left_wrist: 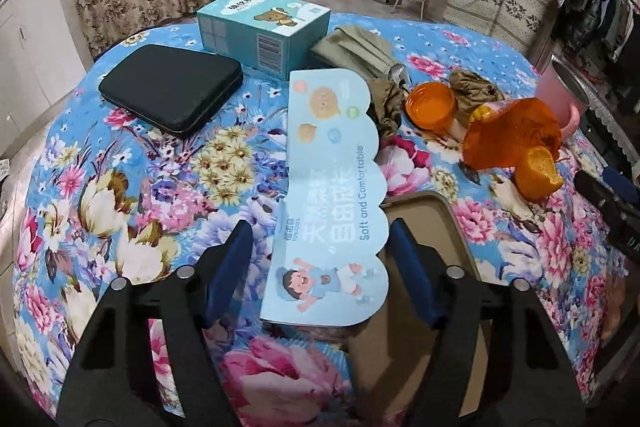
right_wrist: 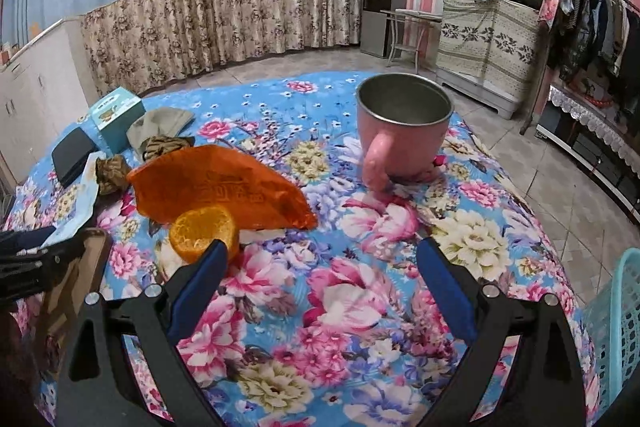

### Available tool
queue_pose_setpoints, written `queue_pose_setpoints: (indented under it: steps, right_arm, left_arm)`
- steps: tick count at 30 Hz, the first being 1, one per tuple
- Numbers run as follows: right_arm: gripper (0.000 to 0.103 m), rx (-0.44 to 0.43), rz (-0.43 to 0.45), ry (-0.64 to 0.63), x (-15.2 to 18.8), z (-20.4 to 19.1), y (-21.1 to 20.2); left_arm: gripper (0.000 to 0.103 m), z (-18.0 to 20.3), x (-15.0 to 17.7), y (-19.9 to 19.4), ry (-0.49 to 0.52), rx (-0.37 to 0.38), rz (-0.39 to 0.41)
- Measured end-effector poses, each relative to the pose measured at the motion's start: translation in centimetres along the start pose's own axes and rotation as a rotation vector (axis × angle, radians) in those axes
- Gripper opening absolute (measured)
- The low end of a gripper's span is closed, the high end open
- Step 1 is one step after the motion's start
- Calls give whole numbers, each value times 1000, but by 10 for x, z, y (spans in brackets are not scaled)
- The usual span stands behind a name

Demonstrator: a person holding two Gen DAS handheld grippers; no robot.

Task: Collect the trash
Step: 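Move both tools back over the bed toward the remaining items, then grasp the paper card with the left tool while the right tool grasps the orange peel half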

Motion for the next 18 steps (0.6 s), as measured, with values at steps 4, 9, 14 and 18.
queue_pose_setpoints:
  steps: [4,9,14,18]
  right_arm:
    - [93,9,-7,-30,3,-5,3]
    - [93,3,-18,-34,7,-10,2]
    - [93,-29,-28,-42,11,-20,1]
    - [93,-54,-37,-76,12,-34,2]
  left_arm:
    - [58,3,1,-2,9,12,1]
    - [53,3,3,-5,27,-12,6]
    - [53,-3,-2,-20,41,-72,44]
    - [53,-11,-9,-35,34,-111,86]
Point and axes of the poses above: each gripper's, at about its wrist camera, not at the fingertips, and y roughly the way its jaws point, z to its right, x to its underside, the point moved 9 cm from there along y, roughly the way its jaws point, and after that the axes turned 3 degrees about y, right-handed, at the moved point
